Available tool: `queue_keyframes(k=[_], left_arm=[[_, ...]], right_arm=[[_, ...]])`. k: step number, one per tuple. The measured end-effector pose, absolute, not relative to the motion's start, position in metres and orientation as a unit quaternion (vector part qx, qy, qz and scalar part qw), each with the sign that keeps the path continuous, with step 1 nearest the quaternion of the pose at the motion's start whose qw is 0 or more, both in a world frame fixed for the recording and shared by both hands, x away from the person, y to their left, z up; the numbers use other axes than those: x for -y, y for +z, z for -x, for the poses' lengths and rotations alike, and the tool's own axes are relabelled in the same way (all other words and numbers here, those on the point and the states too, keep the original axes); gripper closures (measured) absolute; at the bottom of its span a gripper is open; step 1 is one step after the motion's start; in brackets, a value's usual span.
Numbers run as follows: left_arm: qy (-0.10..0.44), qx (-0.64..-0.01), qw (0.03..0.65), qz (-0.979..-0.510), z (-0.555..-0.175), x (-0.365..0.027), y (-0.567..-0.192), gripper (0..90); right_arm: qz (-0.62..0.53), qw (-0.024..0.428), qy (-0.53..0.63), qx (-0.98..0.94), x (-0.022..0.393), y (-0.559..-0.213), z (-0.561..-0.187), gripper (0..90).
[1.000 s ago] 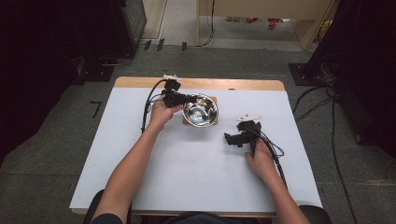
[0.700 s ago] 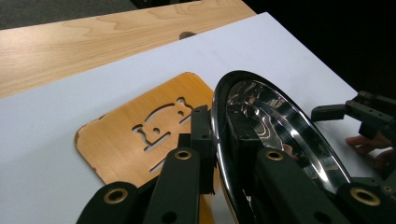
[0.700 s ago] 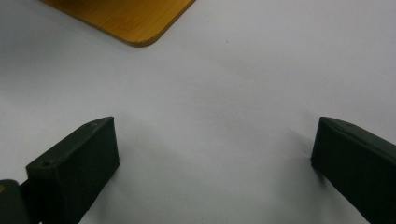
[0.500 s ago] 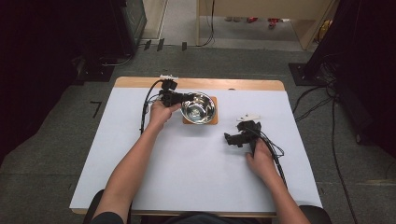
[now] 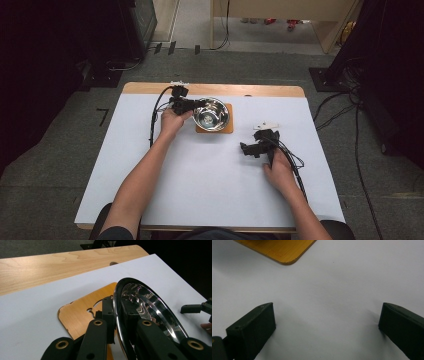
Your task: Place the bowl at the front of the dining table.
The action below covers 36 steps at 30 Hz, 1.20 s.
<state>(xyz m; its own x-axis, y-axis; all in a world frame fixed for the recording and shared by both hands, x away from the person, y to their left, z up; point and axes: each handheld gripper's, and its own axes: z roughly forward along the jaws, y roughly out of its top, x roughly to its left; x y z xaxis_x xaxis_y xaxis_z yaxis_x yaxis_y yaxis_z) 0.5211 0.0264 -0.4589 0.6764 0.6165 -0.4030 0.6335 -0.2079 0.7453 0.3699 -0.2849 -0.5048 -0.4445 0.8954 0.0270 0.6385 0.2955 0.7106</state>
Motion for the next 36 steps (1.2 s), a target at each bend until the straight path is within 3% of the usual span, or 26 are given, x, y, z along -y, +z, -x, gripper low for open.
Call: queue_keyframes(k=[36], left_arm=[[0.001,-0.438,0.472,-0.765,-0.525,-0.026,-0.478,83.6]], right_arm=[[-0.491,0.193,0.334,-0.781,0.285,-0.505,-0.37,0.3]])
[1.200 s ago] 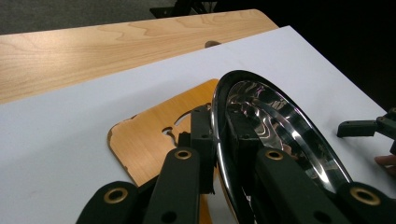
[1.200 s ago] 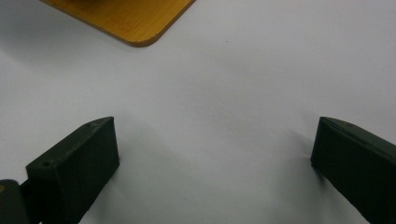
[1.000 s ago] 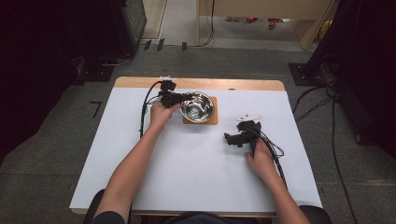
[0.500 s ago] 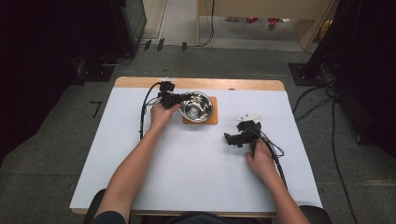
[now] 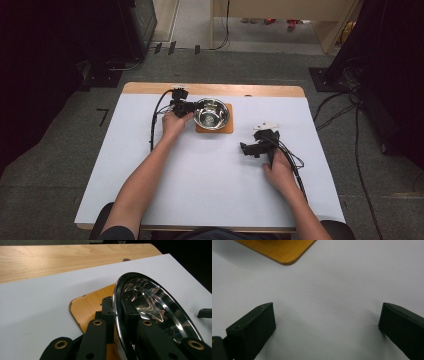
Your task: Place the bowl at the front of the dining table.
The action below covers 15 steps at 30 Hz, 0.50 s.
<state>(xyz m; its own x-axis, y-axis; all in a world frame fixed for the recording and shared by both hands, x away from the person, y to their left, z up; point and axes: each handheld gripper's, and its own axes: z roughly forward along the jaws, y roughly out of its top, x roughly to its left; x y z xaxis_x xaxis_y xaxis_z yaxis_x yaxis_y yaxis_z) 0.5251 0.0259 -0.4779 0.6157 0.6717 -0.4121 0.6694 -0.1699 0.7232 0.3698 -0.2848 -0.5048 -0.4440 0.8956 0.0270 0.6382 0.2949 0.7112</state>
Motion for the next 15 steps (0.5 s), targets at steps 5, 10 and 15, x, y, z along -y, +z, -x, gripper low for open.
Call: queue_keyframes(k=[5,10,15], left_arm=[[-0.008,-0.445,0.465,-0.765,-0.5267,-0.0255,-0.4827,82.9],[-0.006,-0.442,0.459,-0.77,-0.5262,-0.0231,-0.4846,82.1],[-0.008,-0.44,0.455,-0.774,-0.5261,-0.0206,-0.4876,81.3]], right_arm=[[-0.491,0.193,0.334,-0.781,0.2847,-0.5048,-0.3698,0.4],[-0.491,0.193,0.334,-0.781,0.2847,-0.5048,-0.3697,0.4],[-0.491,0.193,0.334,-0.781,0.2847,-0.5048,-0.3697,0.4]])
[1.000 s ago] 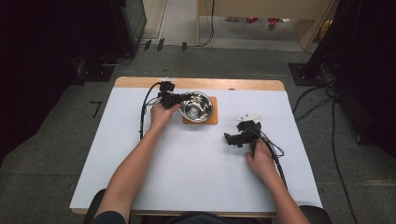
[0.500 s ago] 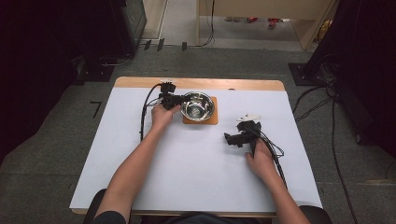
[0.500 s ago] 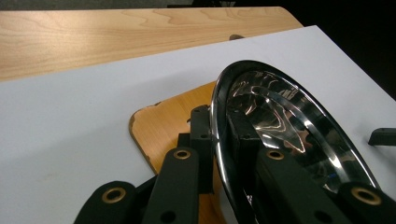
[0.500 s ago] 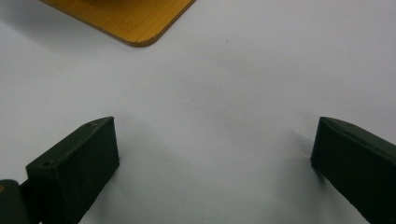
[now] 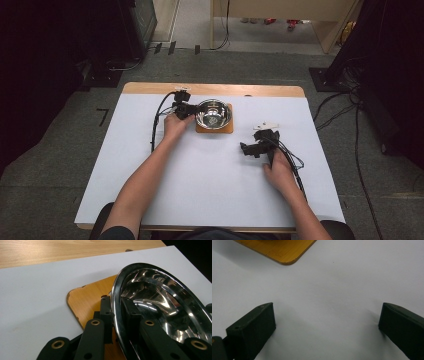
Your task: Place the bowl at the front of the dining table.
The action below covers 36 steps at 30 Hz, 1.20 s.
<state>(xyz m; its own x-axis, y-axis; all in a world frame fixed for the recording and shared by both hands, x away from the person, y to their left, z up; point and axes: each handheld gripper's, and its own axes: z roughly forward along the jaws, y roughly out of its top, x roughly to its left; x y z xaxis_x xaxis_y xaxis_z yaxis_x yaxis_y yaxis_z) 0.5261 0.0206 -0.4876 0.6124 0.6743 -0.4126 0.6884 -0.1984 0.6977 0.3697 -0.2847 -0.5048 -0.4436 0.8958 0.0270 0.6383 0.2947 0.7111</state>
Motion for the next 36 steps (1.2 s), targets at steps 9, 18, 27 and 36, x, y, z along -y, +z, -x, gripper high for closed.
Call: queue_keyframes(k=[9,18,27,36], left_arm=[[0.001,-0.435,0.454,-0.778,-0.525,-0.019,-0.488,80.5],[-0.003,-0.438,0.446,-0.78,-0.525,-0.018,-0.488,68.5],[0.004,-0.437,0.452,-0.778,-0.524,-0.022,-0.48,54.2],[0.035,-0.432,0.443,-0.785,-0.52,-0.024,-0.471,39.4]], right_arm=[[-0.491,0.193,0.334,-0.781,0.285,-0.505,-0.37,0.4],[-0.491,0.193,0.334,-0.781,0.285,-0.505,-0.37,0.4],[-0.491,0.193,0.334,-0.781,0.285,-0.505,-0.37,0.4],[-0.49,0.193,0.334,-0.781,0.285,-0.505,-0.37,0.4]])
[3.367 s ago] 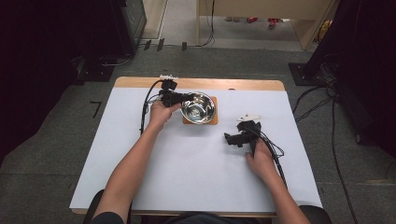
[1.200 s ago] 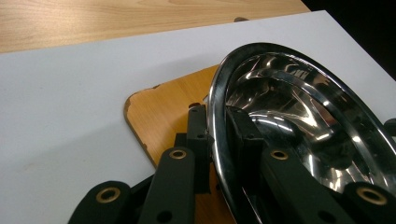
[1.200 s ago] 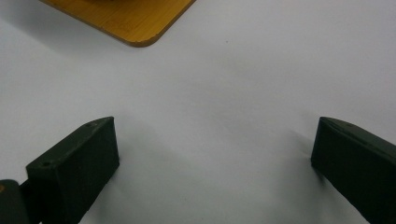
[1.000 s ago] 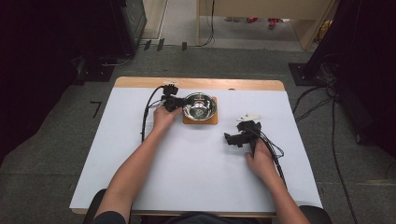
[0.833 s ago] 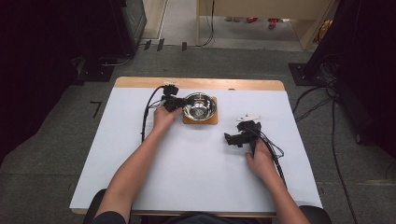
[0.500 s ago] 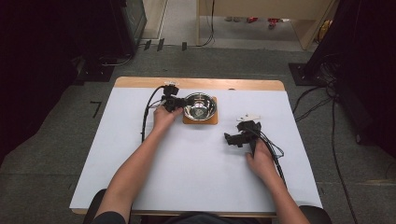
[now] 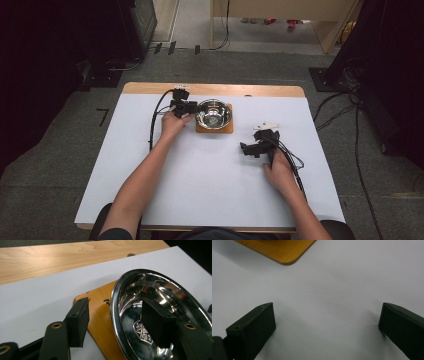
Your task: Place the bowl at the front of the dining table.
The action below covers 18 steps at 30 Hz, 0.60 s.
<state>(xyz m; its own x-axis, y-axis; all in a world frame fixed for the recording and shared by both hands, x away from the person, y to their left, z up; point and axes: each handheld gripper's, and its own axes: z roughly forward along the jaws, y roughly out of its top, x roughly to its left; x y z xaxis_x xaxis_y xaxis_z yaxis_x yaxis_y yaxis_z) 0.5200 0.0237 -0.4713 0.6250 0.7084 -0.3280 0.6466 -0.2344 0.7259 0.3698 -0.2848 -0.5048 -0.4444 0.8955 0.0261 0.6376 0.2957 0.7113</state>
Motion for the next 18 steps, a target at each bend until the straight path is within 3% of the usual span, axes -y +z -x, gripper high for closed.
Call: queue_keyframes(k=[18], left_arm=[[0.036,-0.435,0.444,-0.782,-0.509,-0.035,-0.454,33.5]], right_arm=[[-0.491,0.192,0.334,-0.781,0.285,-0.505,-0.37,0.4]])
